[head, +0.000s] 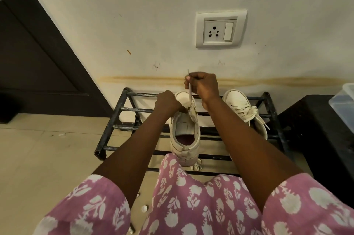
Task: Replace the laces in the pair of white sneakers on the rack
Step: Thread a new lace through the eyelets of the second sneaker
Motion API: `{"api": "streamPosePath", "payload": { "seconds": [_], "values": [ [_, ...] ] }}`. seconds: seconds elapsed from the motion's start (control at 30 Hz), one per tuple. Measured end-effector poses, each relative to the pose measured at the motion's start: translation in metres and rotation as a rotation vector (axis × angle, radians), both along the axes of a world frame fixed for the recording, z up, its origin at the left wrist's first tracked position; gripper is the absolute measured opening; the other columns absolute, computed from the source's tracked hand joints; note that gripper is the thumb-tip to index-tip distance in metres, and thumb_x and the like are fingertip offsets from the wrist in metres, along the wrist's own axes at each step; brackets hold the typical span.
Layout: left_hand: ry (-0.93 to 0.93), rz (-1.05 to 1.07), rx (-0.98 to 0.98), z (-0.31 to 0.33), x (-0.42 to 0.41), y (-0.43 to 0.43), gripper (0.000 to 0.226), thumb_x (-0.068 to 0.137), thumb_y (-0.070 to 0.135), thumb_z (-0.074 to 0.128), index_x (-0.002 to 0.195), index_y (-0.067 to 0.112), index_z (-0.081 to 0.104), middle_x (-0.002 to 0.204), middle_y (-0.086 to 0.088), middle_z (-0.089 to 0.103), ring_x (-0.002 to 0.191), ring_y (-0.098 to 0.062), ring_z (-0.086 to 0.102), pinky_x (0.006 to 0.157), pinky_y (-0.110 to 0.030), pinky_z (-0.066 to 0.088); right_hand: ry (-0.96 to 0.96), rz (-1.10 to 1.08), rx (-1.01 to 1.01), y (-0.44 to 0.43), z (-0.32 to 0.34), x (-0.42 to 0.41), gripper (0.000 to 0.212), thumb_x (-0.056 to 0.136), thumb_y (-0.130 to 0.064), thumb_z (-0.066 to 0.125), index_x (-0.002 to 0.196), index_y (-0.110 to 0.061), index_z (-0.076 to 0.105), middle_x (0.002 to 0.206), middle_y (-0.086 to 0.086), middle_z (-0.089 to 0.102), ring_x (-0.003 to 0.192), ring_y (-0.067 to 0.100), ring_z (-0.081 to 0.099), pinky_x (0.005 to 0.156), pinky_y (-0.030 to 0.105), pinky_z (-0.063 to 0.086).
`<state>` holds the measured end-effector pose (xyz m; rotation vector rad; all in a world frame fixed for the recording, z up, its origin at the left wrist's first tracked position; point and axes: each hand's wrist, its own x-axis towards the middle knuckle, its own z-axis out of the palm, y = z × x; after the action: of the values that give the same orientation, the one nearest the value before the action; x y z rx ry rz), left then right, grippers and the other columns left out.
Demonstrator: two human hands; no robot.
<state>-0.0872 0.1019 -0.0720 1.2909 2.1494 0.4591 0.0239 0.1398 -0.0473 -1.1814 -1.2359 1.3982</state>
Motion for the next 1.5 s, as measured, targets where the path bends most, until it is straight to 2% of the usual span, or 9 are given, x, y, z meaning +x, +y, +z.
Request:
{"api": "streamPosePath", "payload": {
  "seconds": [0.1, 0.17, 0.37, 0.47, 0.6, 0.83, 1.0, 1.3, 1.5],
  "values": [
    [0.044, 0.012, 0.022, -0.002, 0.002, 0.000, 0.038, 0.070, 0.016, 0.078, 0.095, -0.007, 0.061, 0.094, -0.018, 0.065, 0.089, -0.031, 0.065, 0.064, -0.030, 0.051, 0.134, -0.035, 0.023, 0.006, 0.024, -0.004, 0.014, 0.087, 0.001, 0.062, 0.098, 0.007, 0.066, 0.070, 0.009, 0.062, 0.060, 0.015, 0.059, 0.064, 0.023, 0.056],
    [0.060, 0.020, 0.068, -0.003, -0.002, 0.000, 0.024, 0.076, 0.016, 0.071, 0.075, -0.003, 0.058, 0.073, -0.007, 0.058, 0.076, -0.024, 0.060, 0.049, -0.017, 0.038, 0.145, -0.045, 0.070, 0.010, 0.034, -0.005, 0.011, 0.087, -0.001, 0.062, 0.095, 0.004, 0.067, 0.068, 0.007, 0.061, 0.057, 0.012, 0.056, 0.057, 0.020, 0.053],
    [-0.425, 0.303, 0.129, -0.017, -0.029, -0.006, 0.039, 0.071, 0.000, 0.074, 0.048, 0.007, 0.044, 0.041, -0.002, 0.047, 0.038, -0.009, 0.046, 0.038, -0.015, 0.037, -0.499, 0.168, 0.262, 0.002, 0.014, -0.005, 0.017, 0.085, 0.003, 0.059, 0.096, 0.002, 0.073, 0.091, 0.014, 0.072, 0.066, 0.006, 0.060, 0.064, 0.013, 0.044],
    [-0.653, 0.368, 0.152, -0.019, -0.034, -0.015, 0.016, 0.070, -0.007, 0.073, 0.070, -0.001, 0.058, 0.074, -0.019, 0.057, 0.071, -0.022, 0.055, 0.064, -0.034, 0.045, -0.709, 0.285, 0.283, -0.009, -0.006, -0.008, 0.016, 0.083, -0.001, 0.066, 0.097, 0.000, 0.073, 0.099, 0.013, 0.072, 0.091, 0.019, 0.066, 0.067, 0.008, 0.041],
    [-0.808, 0.391, 0.132, -0.020, -0.037, -0.020, 0.009, 0.072, -0.012, 0.068, 0.080, -0.011, 0.063, 0.088, -0.023, 0.057, 0.078, -0.028, 0.053, 0.062, -0.034, 0.044, -0.864, 0.290, 0.306, -0.015, -0.022, -0.015, 0.012, 0.081, -0.007, 0.069, 0.092, -0.006, 0.074, 0.100, 0.010, 0.068, 0.084, 0.013, 0.058, 0.065, 0.014, 0.035],
    [-0.752, 0.379, 0.163, -0.023, -0.035, -0.015, 0.014, 0.077, -0.012, 0.064, 0.089, -0.007, 0.062, 0.086, -0.024, 0.058, 0.073, -0.025, 0.056, 0.061, -0.034, 0.045, -0.970, 0.321, 0.295, -0.019, -0.030, -0.020, 0.016, 0.084, -0.010, 0.064, 0.097, -0.008, 0.074, 0.097, 0.012, 0.070, 0.088, 0.025, 0.065, 0.074, 0.029, 0.050],
    [-0.710, 0.327, 0.159, -0.024, -0.034, -0.012, 0.012, 0.076, -0.010, 0.066, 0.076, 0.000, 0.060, 0.070, -0.012, 0.054, 0.059, -0.018, 0.050, 0.044, -0.021, 0.043, -0.971, 0.296, 0.261, -0.020, -0.032, -0.017, 0.019, 0.086, -0.010, 0.060, 0.099, -0.004, 0.072, 0.098, 0.014, 0.069, 0.090, 0.027, 0.064, 0.081, 0.036, 0.053],
    [-0.680, 0.321, 0.132, -0.027, -0.036, -0.009, 0.013, 0.078, -0.006, 0.068, 0.068, 0.002, 0.066, 0.055, -0.008, 0.062, 0.064, -0.020, 0.057, 0.057, -0.028, 0.049, -0.989, 0.264, 0.173, -0.018, -0.030, -0.024, 0.021, 0.087, -0.011, 0.059, 0.104, -0.006, 0.069, 0.103, 0.014, 0.068, 0.096, 0.029, 0.064, 0.084, 0.041, 0.054],
    [-0.769, 0.404, 0.149, -0.032, -0.030, -0.015, 0.010, 0.084, -0.001, 0.064, 0.075, -0.004, 0.064, 0.072, -0.014, 0.064, 0.061, -0.019, 0.062, 0.058, -0.028, 0.056, -0.939, 0.264, 0.149, -0.018, -0.032, -0.020, 0.019, 0.084, -0.017, 0.067, 0.100, -0.010, 0.074, 0.100, 0.010, 0.071, 0.097, 0.026, 0.062, 0.089, 0.042, 0.050]
  ]
}}
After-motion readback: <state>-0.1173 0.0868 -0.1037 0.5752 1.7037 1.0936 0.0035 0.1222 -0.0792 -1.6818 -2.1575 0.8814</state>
